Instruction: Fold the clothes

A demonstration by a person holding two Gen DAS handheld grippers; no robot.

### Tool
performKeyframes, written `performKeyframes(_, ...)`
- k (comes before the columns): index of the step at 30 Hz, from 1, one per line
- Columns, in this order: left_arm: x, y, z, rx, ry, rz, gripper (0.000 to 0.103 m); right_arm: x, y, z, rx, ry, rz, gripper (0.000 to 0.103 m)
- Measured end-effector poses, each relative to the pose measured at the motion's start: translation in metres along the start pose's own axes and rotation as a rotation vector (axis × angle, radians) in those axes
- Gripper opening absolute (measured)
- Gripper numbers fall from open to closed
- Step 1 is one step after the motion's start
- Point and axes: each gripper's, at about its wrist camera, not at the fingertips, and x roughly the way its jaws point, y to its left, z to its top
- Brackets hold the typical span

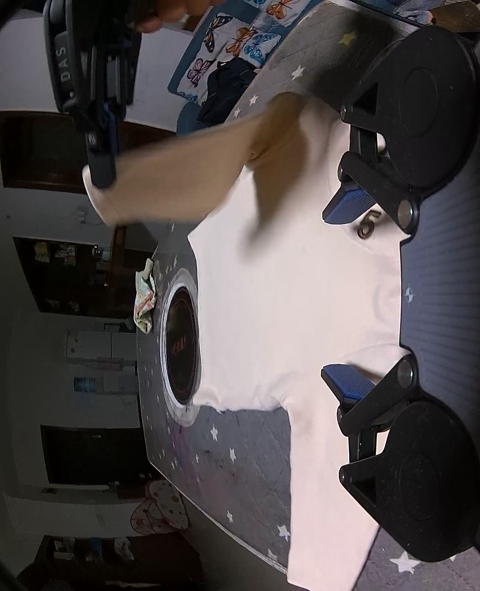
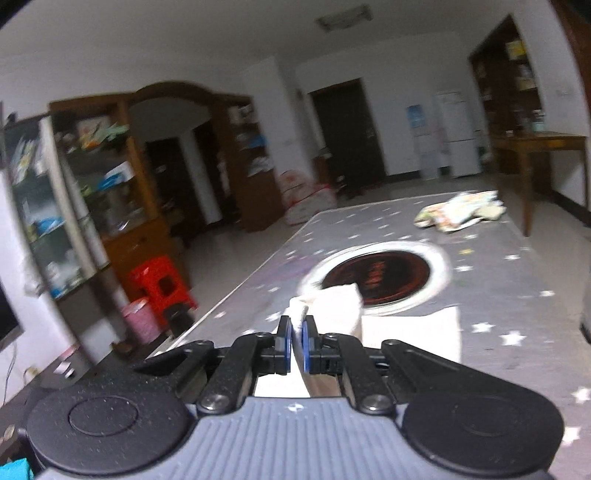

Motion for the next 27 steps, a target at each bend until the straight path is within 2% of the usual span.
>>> performKeyframes(3,-0.001,0.005,-0.001,-0.015,0.002,0.007,0.085,0.02,0.017,-0.007,-0.02,0.051,0.054,0.007)
performKeyframes(6,-0.003,0.009,-0.001,-0.023,-0.001,0.008,0.085,0.023,0.034,-0.016,-0.034,0.088,0.096,0.018)
performKeyframes(10,-0.003,0.01,0.001,-0.019,-0.008,0.003,0.085,0.013,0.034,-0.017,-0.059,0.091,0.092,0.019)
performKeyframes(13,-0.002,0.01,0.005,-0.016,-0.014,-0.006,0.084,0.003,0.018,-0.013,-0.08,0.098,0.028,0.021)
performKeyframes(19,0.003,0.008,0.014,-0.017,-0.025,-0.023,0.078,-0.012,-0.025,-0.031,-0.142,0.212,-0.161,0.021)
performKeyframes(23,0.01,0.003,0.018,-0.007,-0.021,-0.039,0.071,-0.013,-0.039,-0.055,-0.135,0.292,-0.189,0.021)
performKeyframes(27,0.018,-0.001,0.019,0.015,-0.016,-0.009,0.068,-0.009,-0.035,-0.076,-0.164,0.326,-0.18,0.021)
